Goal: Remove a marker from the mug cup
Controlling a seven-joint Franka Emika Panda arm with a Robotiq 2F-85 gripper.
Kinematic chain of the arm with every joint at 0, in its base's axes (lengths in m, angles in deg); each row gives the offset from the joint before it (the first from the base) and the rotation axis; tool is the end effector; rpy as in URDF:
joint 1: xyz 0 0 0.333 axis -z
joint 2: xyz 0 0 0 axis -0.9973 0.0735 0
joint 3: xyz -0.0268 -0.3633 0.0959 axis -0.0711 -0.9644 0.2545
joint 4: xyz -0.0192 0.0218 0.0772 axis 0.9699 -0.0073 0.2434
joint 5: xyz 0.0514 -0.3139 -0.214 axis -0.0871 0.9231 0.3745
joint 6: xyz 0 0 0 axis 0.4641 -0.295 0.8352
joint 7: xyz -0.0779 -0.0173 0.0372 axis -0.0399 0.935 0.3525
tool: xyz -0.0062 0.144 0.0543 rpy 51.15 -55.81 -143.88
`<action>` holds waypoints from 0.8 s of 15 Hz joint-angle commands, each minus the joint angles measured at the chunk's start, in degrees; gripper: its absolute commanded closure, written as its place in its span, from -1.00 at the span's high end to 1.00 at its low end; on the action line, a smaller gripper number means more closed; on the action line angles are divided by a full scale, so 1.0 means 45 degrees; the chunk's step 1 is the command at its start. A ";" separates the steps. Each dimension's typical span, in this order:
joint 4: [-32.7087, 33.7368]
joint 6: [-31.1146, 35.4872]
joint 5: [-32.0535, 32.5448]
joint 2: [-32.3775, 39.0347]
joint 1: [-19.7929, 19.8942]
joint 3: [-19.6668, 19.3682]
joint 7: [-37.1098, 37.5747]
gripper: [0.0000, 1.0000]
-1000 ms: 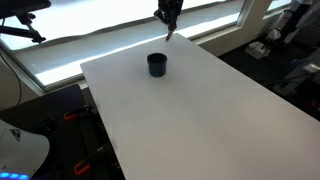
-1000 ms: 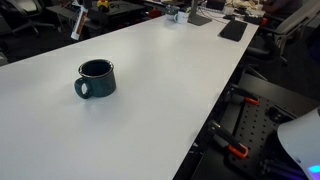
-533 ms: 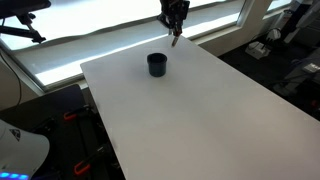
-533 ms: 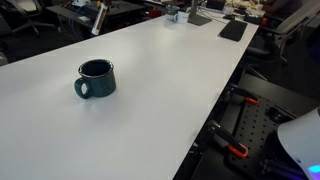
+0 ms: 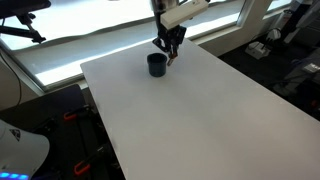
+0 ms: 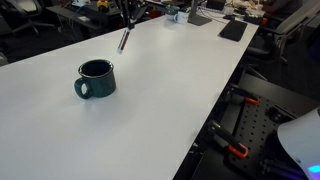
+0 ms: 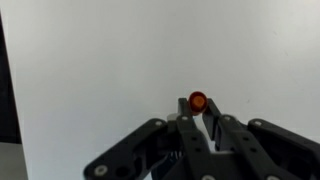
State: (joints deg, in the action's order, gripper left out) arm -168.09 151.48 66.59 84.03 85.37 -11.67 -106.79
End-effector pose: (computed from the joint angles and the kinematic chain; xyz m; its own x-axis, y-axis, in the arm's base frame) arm 0.5587 0.0304 0.3274 0.0314 0.9902 -0.1363 0.9810 -0.0044 0.1941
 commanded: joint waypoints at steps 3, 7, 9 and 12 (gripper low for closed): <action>-0.0607 0.0734 -0.0189 0.0832 0.0103 0.0058 0.0028 -0.92; -0.0569 0.0793 -0.0135 0.1540 0.0182 0.0077 -0.0012 -0.92; -0.0544 0.0775 -0.0161 0.1840 0.0245 0.0103 -0.0065 -0.92; -0.0534 0.0733 -0.0012 0.2127 0.0287 0.0039 0.0045 -0.92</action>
State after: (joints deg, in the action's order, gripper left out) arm -170.11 153.43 66.24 93.04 86.06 -11.66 -106.81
